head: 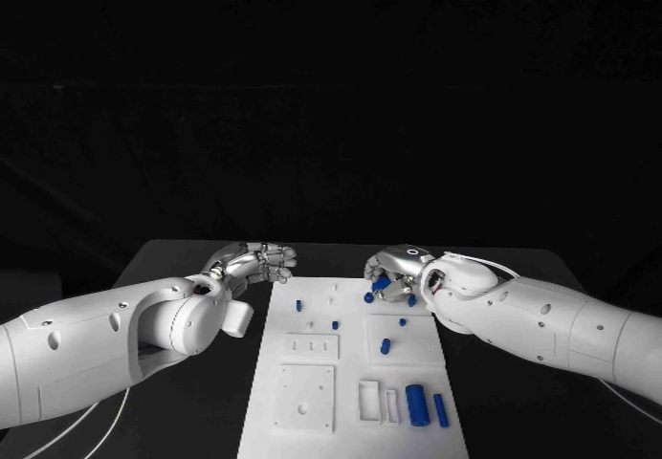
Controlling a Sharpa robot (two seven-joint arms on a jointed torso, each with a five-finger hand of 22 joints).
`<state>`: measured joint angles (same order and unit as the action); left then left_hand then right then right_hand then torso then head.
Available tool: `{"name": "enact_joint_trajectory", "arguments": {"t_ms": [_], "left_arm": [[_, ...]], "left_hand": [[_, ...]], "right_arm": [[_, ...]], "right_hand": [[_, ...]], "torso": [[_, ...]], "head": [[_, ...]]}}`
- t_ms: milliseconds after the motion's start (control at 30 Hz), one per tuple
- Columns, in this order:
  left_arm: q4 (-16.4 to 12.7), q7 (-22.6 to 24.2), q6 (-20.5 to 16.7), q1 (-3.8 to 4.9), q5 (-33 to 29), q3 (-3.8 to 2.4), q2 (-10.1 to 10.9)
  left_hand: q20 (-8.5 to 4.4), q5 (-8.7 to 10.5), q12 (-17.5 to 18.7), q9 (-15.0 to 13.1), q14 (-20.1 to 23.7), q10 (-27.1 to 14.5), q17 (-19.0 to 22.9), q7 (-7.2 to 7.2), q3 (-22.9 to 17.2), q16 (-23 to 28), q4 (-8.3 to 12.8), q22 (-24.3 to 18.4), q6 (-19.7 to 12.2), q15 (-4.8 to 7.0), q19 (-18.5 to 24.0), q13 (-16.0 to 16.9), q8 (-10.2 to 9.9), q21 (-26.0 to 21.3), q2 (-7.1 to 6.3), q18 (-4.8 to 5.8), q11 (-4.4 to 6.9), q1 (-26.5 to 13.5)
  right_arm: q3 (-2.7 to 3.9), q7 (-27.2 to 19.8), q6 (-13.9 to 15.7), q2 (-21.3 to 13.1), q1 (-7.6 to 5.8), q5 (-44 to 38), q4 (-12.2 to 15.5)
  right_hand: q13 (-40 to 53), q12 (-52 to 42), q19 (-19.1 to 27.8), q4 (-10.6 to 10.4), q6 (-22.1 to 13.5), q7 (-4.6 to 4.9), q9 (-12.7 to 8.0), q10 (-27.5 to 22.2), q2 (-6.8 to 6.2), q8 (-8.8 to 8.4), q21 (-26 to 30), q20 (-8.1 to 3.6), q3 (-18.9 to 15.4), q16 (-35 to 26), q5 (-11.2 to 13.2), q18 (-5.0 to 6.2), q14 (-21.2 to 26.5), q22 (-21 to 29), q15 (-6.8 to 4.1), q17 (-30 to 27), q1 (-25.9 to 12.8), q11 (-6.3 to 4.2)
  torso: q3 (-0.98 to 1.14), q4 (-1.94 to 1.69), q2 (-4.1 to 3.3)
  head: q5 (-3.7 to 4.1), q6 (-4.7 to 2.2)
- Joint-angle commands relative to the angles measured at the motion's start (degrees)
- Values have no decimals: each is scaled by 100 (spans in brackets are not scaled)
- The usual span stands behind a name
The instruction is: Assemble the parts on the task board
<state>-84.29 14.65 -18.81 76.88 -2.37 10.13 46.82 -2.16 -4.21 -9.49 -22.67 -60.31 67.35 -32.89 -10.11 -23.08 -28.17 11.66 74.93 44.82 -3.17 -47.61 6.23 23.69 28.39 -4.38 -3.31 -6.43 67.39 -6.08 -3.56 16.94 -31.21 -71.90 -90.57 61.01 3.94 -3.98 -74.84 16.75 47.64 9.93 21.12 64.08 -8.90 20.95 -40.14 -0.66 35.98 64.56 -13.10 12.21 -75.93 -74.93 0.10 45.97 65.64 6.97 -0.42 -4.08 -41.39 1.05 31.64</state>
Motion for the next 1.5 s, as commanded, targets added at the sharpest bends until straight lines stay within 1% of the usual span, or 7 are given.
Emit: {"name": "enact_joint_trajectory", "arguments": {"t_ms": [33, 167, 233, 467, 833, 1133, 1500], "left_arm": [[-41, 67, 93, 20, 7, -9, 1], [-48, 68, 96, 23, 8, -9, 2], [-56, 66, 92, 24, 8, -9, 8], [-90, 62, 93, 36, 12, -10, 18], [-153, 50, 101, 65, 14, -10, 45], [-135, 35, 109, 68, 16, -10, 37], [-146, 28, 120, 68, 16, -10, 39]], "left_hand": [[-25, -31, 32, 7, -24, 18, -9, -1, 1, 1, 31, 122, 47, -14, 11, -9, -25, 35, 1, -20, -18, -48], [-25, -30, 35, 8, -23, 18, -12, 0, -4, 2, 39, 122, 47, -14, 13, -10, -27, 38, -1, -20, -18, -54], [-25, -30, 36, 8, -23, 19, -13, -1, -6, 2, 42, 122, 47, -14, 13, -10, -27, 39, -2, -20, -18, -56], [-26, -29, 41, 9, -22, 21, -17, -1, -14, 4, 54, 121, 49, -14, 15, -10, -30, 44, -5, -21, -18, -65], [-26, -30, 48, 11, -23, 21, -22, -3, -24, 6, 71, 121, 44, -14, 18, -11, -36, 51, -12, -21, -20, -74], [-26, -29, 52, 12, -23, 23, -27, -5, -33, 7, 83, 120, 43, -14, 19, -12, -40, 57, -15, -21, -20, -84], [-25, -24, 61, 13, -23, 25, -34, -8, -42, 10, 93, 119, 39, -15, 22, -13, -47, 66, -21, -20, -22, -114]], "right_arm": [[3, 121, -35, 30, 8, -331, 1], [3, 142, -57, 49, 15, -332, -29], [3, 149, -48, 67, 15, -331, -59], [3, 180, -13, 138, 50, -410, -174], [3, 228, -18, 189, 127, -511, -196], [3, 262, -84, 184, 131, -559, -255], [3, 279, -95, 236, 152, -652, -289]], "right_hand": [[-7, 26, -299, -2, 3, -25, -6, -49, 5, -38, -24, -278, 39, 33, 15, 279, 17, -99, 25, -11, 62, -3], [-7, 25, -318, -6, 8, -30, -6, -59, -5, -38, -29, -264, 48, 55, 39, 279, 22, -94, 31, -29, 65, 2], [-7, 25, -322, -6, 9, -31, -6, -61, -6, -38, -29, -261, 51, 60, 43, 279, 23, -92, 32, -34, 67, 3], [-7, 22, -334, -7, 14, -33, -5, -66, -6, -37, -24, -257, 62, 77, 56, 279, 28, -82, 36, -51, 69, 7], [-3, 13, -360, -9, 31, -28, -2, -51, 2, -32, -15, -258, 85, 105, 82, 279, 32, -64, 35, -78, 75, 6], [-1, 10, -376, -10, 41, -29, -1, -40, -3, -30, -5, -257, 99, 127, 105, 279, 37, -51, 33, -102, 70, 4], [2, 4, -385, -9, 59, -38, 1, -18, 1, -26, 8, -252, 129, 150, 126, 279, 45, -39, 29, -136, 78, -1]], "torso": [[6, 13, -39], [3, 12, -48], [-36, -104, -93], [-55, -104, -116], [-66, -98, -151], [-66, -66, -168], [-71, -77, -183]], "head": [[2, -5], [9, -4], [130, -53], [128, -62], [85, -45], [77, -40], [70, -45]]}}
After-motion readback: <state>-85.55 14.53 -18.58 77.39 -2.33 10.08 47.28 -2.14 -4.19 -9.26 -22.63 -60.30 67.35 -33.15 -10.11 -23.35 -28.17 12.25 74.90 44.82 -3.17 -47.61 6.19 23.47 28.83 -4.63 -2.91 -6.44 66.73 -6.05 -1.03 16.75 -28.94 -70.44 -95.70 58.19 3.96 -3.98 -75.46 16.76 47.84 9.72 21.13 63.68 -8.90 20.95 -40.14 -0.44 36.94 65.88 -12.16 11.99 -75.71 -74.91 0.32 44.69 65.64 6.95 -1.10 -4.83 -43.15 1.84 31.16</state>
